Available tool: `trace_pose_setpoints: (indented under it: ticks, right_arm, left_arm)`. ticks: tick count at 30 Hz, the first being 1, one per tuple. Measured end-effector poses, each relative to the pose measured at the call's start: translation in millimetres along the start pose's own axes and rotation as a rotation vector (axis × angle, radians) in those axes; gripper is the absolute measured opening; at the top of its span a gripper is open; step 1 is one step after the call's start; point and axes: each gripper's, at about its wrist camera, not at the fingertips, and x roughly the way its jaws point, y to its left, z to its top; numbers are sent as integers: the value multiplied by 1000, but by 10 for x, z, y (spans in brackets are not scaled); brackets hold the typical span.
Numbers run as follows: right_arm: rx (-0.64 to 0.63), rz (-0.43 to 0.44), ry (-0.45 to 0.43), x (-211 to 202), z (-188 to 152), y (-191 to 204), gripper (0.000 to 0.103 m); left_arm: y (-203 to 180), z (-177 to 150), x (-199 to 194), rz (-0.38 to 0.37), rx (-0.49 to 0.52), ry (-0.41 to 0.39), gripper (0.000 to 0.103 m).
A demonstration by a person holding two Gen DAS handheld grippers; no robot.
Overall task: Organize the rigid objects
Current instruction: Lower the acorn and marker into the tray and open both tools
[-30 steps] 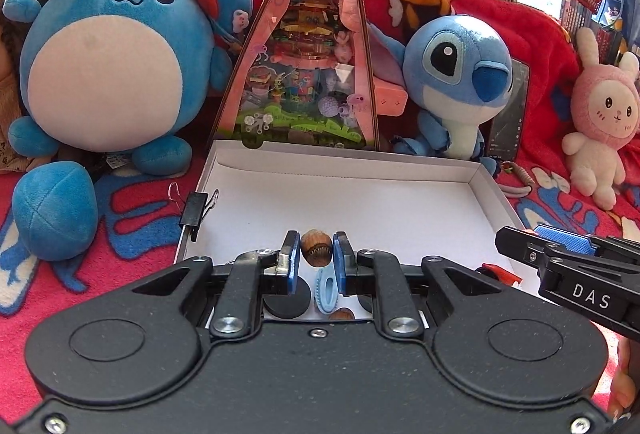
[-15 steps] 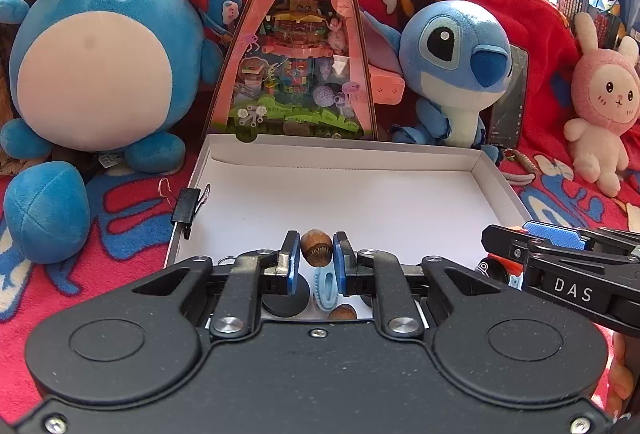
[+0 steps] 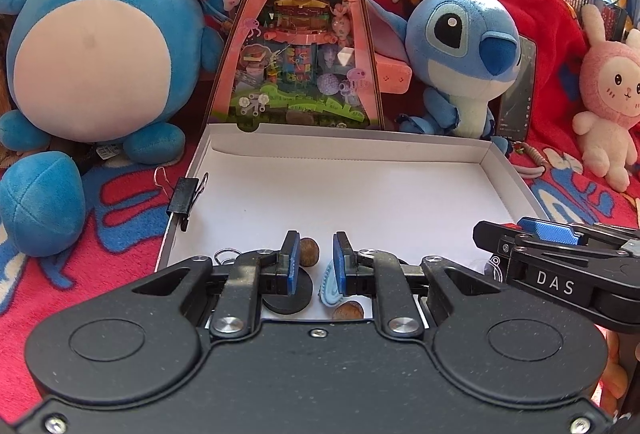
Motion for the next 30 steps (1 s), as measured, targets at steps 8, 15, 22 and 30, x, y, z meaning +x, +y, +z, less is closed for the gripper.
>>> trace_pose_setpoints:
  ticks: [8,15,22,30]
  right_arm:
    - [7,5,14,51,-13,-14,49]
    - [12,4,29,104,-48,-26,49]
    - [15,0,14,103,-58,-27,54]
    - [7,2,-13,27,-76,-8,68]
  left_arm:
    - [-2,-36,54,3,2,8,17]
    - [14,-65,100,7,-1,11,17]
    - [-5,-86,74,14,12,-4,18]
    - [-69,-124,-46,20,53,-44,40]
